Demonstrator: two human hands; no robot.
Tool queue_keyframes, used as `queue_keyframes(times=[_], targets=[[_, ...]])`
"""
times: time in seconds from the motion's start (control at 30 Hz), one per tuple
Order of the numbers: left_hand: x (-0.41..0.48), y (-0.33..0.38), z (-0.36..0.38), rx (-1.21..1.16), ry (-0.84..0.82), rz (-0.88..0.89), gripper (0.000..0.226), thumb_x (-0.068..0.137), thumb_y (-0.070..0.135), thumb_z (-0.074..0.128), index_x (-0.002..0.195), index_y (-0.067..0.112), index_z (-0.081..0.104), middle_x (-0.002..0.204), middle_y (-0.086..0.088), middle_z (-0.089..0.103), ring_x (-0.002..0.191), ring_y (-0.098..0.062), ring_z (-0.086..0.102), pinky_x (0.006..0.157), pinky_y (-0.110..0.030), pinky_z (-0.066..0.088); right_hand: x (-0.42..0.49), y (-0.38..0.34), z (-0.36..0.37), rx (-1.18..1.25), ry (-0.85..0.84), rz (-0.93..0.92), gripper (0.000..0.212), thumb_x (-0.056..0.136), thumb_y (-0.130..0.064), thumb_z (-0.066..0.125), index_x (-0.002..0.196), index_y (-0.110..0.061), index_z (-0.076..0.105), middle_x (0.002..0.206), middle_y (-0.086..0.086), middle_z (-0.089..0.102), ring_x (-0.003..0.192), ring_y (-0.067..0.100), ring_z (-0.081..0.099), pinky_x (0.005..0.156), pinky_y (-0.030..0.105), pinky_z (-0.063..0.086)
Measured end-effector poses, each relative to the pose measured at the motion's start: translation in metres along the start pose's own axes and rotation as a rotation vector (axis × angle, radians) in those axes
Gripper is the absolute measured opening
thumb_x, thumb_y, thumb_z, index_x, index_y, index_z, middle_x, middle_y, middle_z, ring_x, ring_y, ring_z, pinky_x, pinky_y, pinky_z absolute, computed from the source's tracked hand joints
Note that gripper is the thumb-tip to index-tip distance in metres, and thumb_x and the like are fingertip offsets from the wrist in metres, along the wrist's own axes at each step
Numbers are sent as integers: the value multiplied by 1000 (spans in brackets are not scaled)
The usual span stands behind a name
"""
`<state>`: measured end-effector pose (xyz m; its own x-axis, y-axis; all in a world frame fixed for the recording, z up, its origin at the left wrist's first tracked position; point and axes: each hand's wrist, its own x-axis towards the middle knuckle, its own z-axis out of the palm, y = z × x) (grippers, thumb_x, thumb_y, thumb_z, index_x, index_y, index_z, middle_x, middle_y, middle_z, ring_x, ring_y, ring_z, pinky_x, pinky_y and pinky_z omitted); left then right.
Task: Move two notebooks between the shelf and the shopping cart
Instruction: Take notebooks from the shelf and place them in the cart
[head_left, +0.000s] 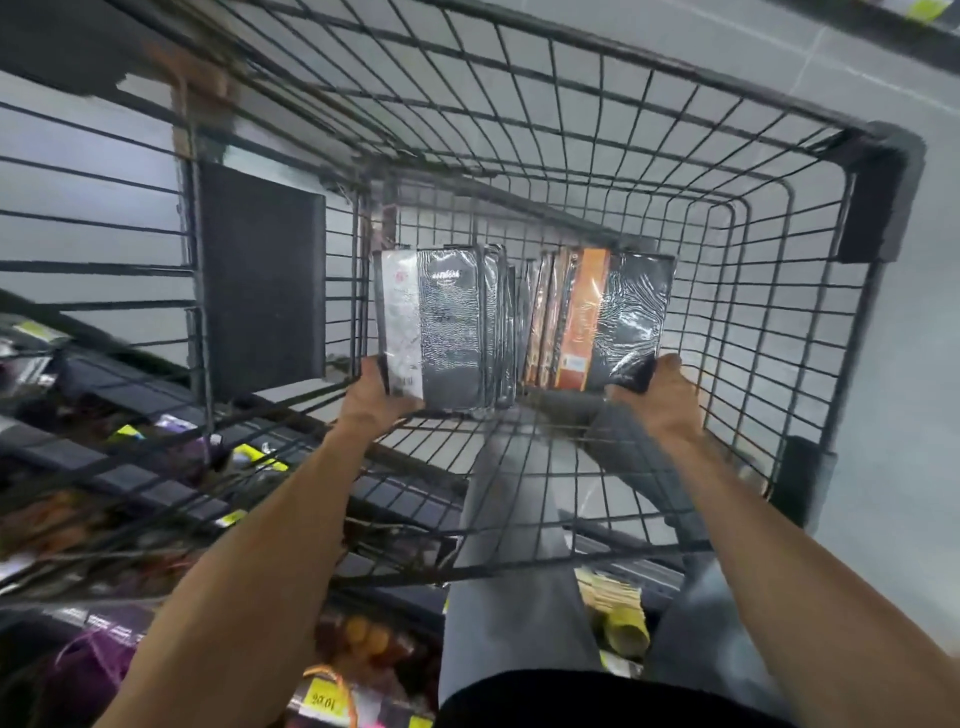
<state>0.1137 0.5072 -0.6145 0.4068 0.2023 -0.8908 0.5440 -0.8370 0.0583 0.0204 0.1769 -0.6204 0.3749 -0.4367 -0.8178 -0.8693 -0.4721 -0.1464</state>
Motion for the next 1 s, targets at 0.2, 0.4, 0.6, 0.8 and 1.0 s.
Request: queue_keyframes(times=[0.2,0.4,0.6,0.8,1.0], targets=[[-4,-3,-7,30,-26,-11,74,83,23,80,141,4,37,139,-19,52,132,-37,48,112,-42,36,-1,2,-2,79,-8,-5,56,85,-32,77,118,-3,42,101,10,64,89,27,61,79,34,53],[-30,-10,-24,-168,-38,17,53,84,8,77,128,10,47,122,-8,67,97,-20,63,98,-39,53,-29,-7,-10,170,64,-44,54,88,-24,74,124,1,41,102,16,63,103,35,65,82,37,51],[-64,6,-37,-318,44,104,53,87,-2,71,126,14,39,118,-14,65,96,-27,69,91,-39,57,-63,-21,-29,272,155,-180,57,93,-16,69,138,-7,35,90,8,61,72,20,59,64,20,46],[-104,24,-48,-366,259,366,59,91,12,70,138,30,39,103,-4,72,86,-19,71,87,-36,55,-87,-33,-59,288,263,-342,45,95,-15,65,135,-9,47,98,14,73,73,25,69,67,32,60],[-135,42,-61,-559,245,374,48,95,3,64,139,11,47,119,-14,66,78,-6,73,72,-28,62,-115,-33,-93,263,252,-377,37,95,-14,64,131,-10,61,112,9,74,79,18,66,67,10,45]])
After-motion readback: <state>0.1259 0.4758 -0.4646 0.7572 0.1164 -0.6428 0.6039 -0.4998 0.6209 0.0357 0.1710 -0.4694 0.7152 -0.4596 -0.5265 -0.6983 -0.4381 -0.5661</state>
